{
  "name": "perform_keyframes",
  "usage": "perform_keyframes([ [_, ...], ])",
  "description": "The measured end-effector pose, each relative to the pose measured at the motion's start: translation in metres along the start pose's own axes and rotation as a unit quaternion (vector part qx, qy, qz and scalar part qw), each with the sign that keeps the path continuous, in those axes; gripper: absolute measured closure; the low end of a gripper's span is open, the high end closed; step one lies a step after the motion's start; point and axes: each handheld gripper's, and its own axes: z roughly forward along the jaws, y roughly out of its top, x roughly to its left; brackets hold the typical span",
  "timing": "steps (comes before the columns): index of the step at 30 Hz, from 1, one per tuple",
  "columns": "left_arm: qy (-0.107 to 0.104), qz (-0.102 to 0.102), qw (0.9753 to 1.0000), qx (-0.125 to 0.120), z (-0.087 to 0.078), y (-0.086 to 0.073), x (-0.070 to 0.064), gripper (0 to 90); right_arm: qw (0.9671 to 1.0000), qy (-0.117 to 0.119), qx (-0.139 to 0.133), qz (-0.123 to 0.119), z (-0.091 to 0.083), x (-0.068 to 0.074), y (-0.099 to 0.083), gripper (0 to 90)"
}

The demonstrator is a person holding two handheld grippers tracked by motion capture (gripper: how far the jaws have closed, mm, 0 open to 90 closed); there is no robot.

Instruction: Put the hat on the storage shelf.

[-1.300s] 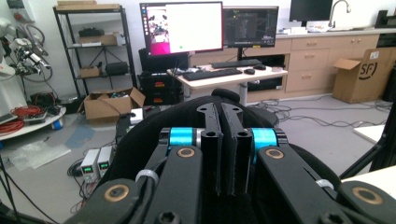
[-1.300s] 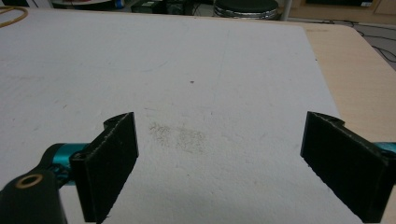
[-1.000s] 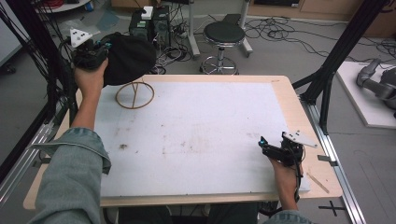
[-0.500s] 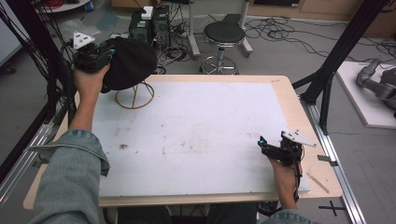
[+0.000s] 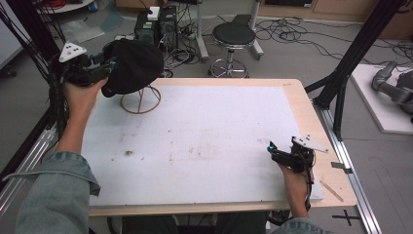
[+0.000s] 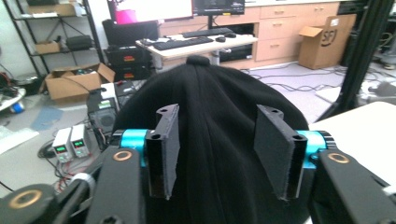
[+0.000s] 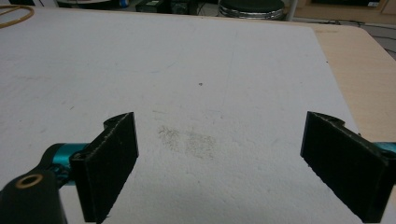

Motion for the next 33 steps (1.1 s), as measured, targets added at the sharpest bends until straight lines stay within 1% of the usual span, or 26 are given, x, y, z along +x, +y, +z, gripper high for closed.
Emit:
perform_keyframes([
  [1, -0.006, 0.0, 1.0, 0.0, -0.004, -0.001, -0.001, 46.2, 1.0, 0.002, 0.002, 0.0, 0.0, 0.001, 0.0, 10.9],
  [3, -0.015, 0.002, 0.9999, 0.004, -0.012, -0.004, -0.002, 44.9, 1.0, 0.001, 0.0, -0.003, 0.0, 0.002, 0.0, 10.9],
  [5, -0.021, 0.002, 0.9998, 0.001, -0.019, -0.008, -0.004, 43.7, 1.0, 0.001, 0.0, -0.003, 0.0, 0.002, 0.0, 10.9],
  [7, -0.029, -0.001, 0.9996, 0.001, -0.027, -0.012, -0.008, 39.4, 1.0, 0.0, -0.001, -0.003, 0.0, 0.002, 0.001, 10.9],
  [9, -0.031, -0.001, 0.9995, 0.001, -0.029, -0.014, -0.01, 37.8, 1.0, 0.0, -0.001, -0.002, 0.0, 0.002, 0.001, 10.9],
  [11, -0.043, 0.001, 0.999, 0.008, -0.036, -0.019, -0.016, 36.8, 1.0, 0.001, -0.001, 0.0, 0.001, 0.004, 0.002, 10.9],
  [12, -0.043, 0.001, 0.999, 0.008, -0.036, -0.019, -0.016, 35.8, 1.0, 0.001, -0.001, 0.0, 0.001, 0.004, 0.002, 10.9],
  [13, -0.05, 0.004, 0.9987, 0.006, -0.04, -0.022, -0.022, 35.3, 1.0, 0.001, 0.0, -0.002, 0.003, 0.006, 0.002, 10.9],
  [14, -0.054, 0.004, 0.9985, 0.005, -0.042, -0.024, -0.024, 34.8, 1.0, 0.003, 0.001, -0.004, 0.003, 0.007, 0.002, 10.9],
  [15, -0.057, 0.005, 0.9983, 0.004, -0.044, -0.027, -0.027, 34.3, 1.0, 0.002, 0.001, -0.005, 0.004, 0.008, 0.003, 11.0],
  [16, -0.057, 0.005, 0.9983, 0.004, -0.044, -0.027, -0.027, 33.4, 1.0, 0.003, 0.0, -0.009, 0.004, 0.008, 0.003, 10.9],
  [21, -0.072, 0.007, 0.9974, 0.004, -0.054, -0.039, -0.041, 30.1, 0.9999, 0.006, -0.001, -0.01, 0.004, 0.011, 0.004, 11.0],
  [22, -0.073, 0.008, 0.9973, 0.005, -0.055, -0.041, -0.042, 30.1, 0.9999, 0.006, -0.001, -0.01, 0.004, 0.011, 0.004, 11.0],
  [23, -0.072, 0.011, 0.9973, 0.006, -0.058, -0.046, -0.046, 28.9, 0.9999, 0.005, -0.001, -0.011, 0.004, 0.012, 0.004, 11.0],
  [24, -0.072, 0.011, 0.9973, 0.006, -0.058, -0.046, -0.046, 28.4, 0.9999, 0.005, -0.001, -0.011, 0.004, 0.012, 0.004, 11.0],
  [26, -0.07, 0.009, 0.9975, 0.006, -0.061, -0.051, -0.048, 28.3, 0.9999, 0.007, 0.0, -0.01, 0.005, 0.012, 0.004, 10.9],
  [27, -0.069, 0.008, 0.9976, 0.006, -0.062, -0.054, -0.049, 27.1, 0.9999, 0.006, -0.002, -0.013, 0.005, 0.012, 0.004, 11.0],
  [28, -0.068, 0.006, 0.9977, 0.006, -0.064, -0.058, -0.051, 27.1, 0.9999, 0.006, -0.002, -0.013, 0.005, 0.012, 0.004, 11.0],
  [29, -0.07, 0.001, 0.9975, 0.005, -0.068, -0.066, -0.053, 26.0, 0.9999, 0.007, -0.001, -0.012, 0.005, 0.013, 0.004, 11.0],
  [30, -0.07, 0.001, 0.9975, 0.005, -0.068, -0.066, -0.053, 25.9, 0.9999, 0.006, -0.001, -0.014, 0.006, 0.013, 0.004, 11.0],
  [32, -0.07, -0.001, 0.9975, 0.007, -0.071, -0.074, -0.056, 25.6, 0.9999, 0.007, 0.0, -0.013, 0.006, 0.013, 0.004, 11.0],
  [33, -0.073, -0.005, 0.9973, 0.01, -0.073, -0.082, -0.058, 25.6, 0.9999, 0.007, 0.0, -0.013, 0.006, 0.013, 0.004, 10.9],
])
